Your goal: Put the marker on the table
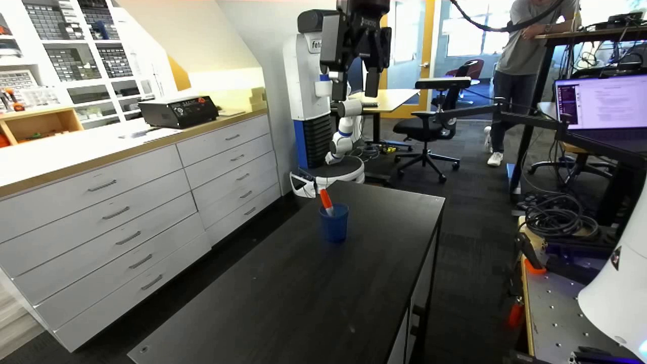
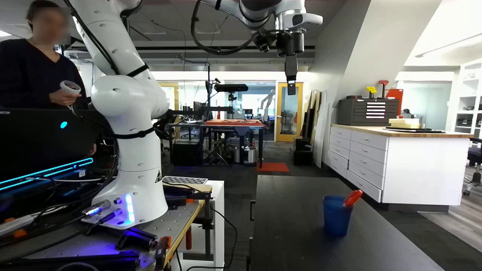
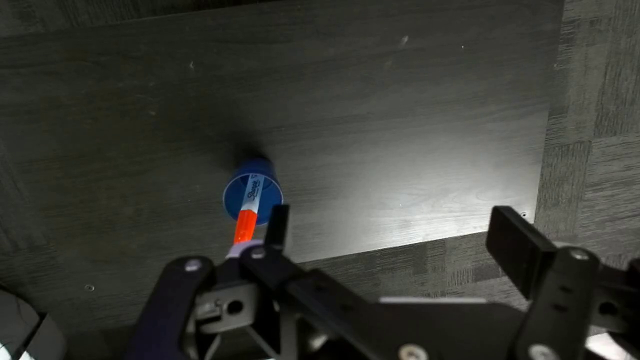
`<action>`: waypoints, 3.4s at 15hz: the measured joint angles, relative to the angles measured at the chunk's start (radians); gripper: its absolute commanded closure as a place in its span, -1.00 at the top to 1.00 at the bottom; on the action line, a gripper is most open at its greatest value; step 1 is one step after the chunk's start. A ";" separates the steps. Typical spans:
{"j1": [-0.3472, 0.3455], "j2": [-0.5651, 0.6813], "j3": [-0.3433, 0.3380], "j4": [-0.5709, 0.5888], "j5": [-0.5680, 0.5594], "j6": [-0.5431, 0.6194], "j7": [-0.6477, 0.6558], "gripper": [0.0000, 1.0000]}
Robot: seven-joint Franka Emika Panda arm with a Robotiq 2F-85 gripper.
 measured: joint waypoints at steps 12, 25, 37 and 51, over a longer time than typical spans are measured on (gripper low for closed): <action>-0.003 0.017 -0.002 0.003 -0.004 0.000 0.000 1.00; -0.034 0.163 -0.041 0.061 -0.024 0.083 0.000 1.00; -0.038 0.252 -0.058 0.055 -0.066 0.218 -0.004 1.00; -0.037 0.284 -0.058 0.026 -0.085 0.271 -0.007 1.00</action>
